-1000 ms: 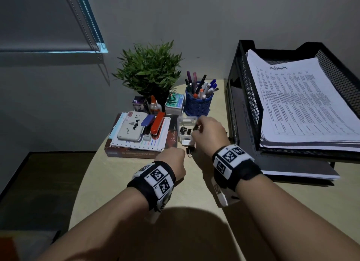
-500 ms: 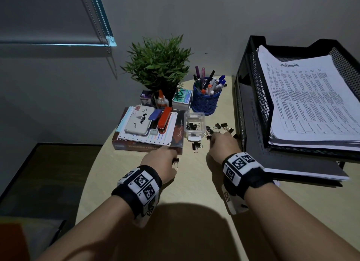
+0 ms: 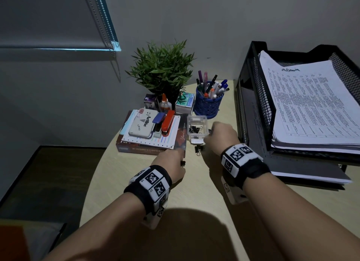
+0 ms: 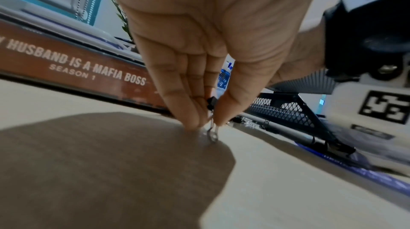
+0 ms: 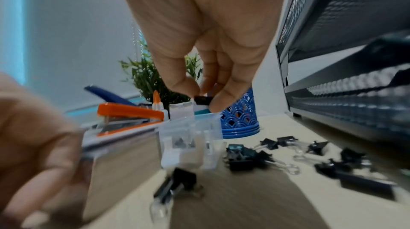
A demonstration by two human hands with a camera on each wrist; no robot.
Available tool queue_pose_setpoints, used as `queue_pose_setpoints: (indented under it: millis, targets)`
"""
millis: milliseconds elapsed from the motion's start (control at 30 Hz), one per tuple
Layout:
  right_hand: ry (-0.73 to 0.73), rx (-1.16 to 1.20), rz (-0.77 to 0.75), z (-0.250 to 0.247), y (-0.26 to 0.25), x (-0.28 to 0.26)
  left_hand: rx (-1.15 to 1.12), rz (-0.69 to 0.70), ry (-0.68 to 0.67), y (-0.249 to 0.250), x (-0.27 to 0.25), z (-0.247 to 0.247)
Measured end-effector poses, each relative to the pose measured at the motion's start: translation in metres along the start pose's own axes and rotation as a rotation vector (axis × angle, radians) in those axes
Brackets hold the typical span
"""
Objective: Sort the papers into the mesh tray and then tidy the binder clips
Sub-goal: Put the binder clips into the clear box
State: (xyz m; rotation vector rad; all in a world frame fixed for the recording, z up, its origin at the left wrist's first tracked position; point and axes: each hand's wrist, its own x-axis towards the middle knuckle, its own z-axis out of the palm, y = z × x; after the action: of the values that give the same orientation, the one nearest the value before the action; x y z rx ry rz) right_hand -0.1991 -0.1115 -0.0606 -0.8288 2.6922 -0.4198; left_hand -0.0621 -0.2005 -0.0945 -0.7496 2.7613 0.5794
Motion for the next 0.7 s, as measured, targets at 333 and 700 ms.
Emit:
queue_pose_setpoints:
  millis: [333,700]
  targets:
    - [0.069,0.247,-0.064,-0.003,0.004,0.009,-0.189,0.037,0.246,0.028,0.019,-0.047]
    - [-0.145,-0.062,-0.282,0.033,0.028,-0.005,-0.108,0.024,0.263,0.034,0.056,-0.046]
